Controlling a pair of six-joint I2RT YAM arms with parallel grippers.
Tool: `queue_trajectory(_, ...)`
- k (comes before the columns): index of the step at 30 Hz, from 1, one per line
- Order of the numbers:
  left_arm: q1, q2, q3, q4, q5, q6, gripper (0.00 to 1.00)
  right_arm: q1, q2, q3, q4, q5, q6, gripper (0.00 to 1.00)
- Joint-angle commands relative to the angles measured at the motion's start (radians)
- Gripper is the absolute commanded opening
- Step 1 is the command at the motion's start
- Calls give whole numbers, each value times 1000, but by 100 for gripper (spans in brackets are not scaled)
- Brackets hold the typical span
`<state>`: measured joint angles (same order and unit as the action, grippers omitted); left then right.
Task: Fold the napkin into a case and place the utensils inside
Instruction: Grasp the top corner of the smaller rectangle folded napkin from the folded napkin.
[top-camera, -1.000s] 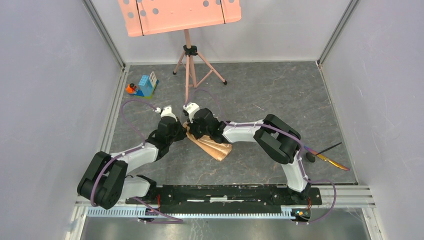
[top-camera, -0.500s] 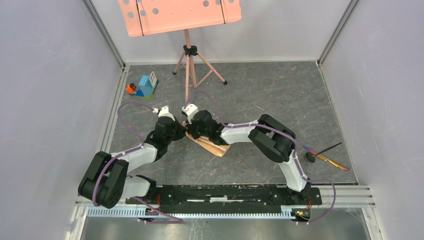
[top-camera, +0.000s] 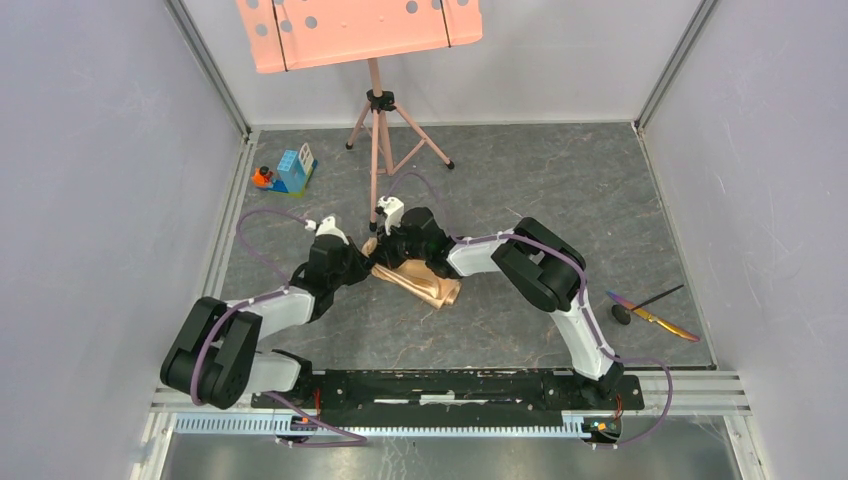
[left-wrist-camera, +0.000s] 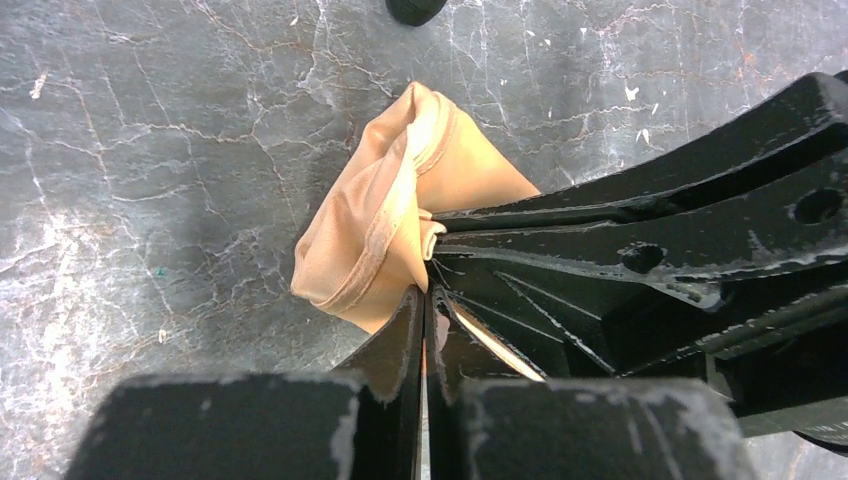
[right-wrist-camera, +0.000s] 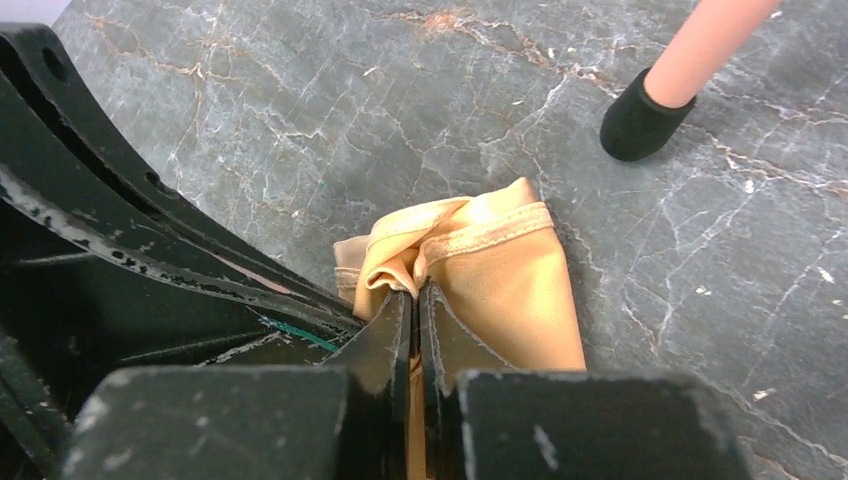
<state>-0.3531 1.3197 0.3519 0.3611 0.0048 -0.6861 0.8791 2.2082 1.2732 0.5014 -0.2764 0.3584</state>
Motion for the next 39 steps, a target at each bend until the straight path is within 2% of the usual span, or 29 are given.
queue_trajectory(1,-6,-63,-5,30,26,-30,2,31,-29,-27,16,-66,-23,5)
queue_trajectory(5,1,-89,-13,19,-1,-26,2,31,-45,-50,-24,-49,-69,8)
queue_trajectory(9,12,-82,-11,0,-2,-19,2,20,-75,-68,-27,-67,-81,19)
queue_trajectory(12,16,-83,-13,-13,-2,-11,2,12,-94,-72,-40,-91,-105,24)
queue_trajectory(14,17,-98,-17,-18,-27,-5,2,9,-96,-73,-53,-93,-126,19)
queue_trajectory(16,17,-116,-24,2,-13,8,2,9,-88,-76,-54,-104,-148,5)
queue_trajectory(17,18,-121,-20,5,-9,16,2,11,-82,-76,-56,-109,-157,1)
queue_trajectory(22,18,-149,6,-13,31,43,2,47,-66,-54,-115,-33,-252,0)
queue_trajectory(27,17,-19,60,-37,87,-7,2,81,-20,19,-149,1,-299,0)
queue_trajectory(30,18,15,39,-17,68,-41,2,72,-11,18,-119,-44,-275,0)
queue_trajectory(35,17,-15,40,-88,6,5,2,31,-61,-77,-5,-166,-153,25)
queue_trajectory(39,17,-52,37,-128,-1,36,2,2,-104,-124,31,-190,-105,34)
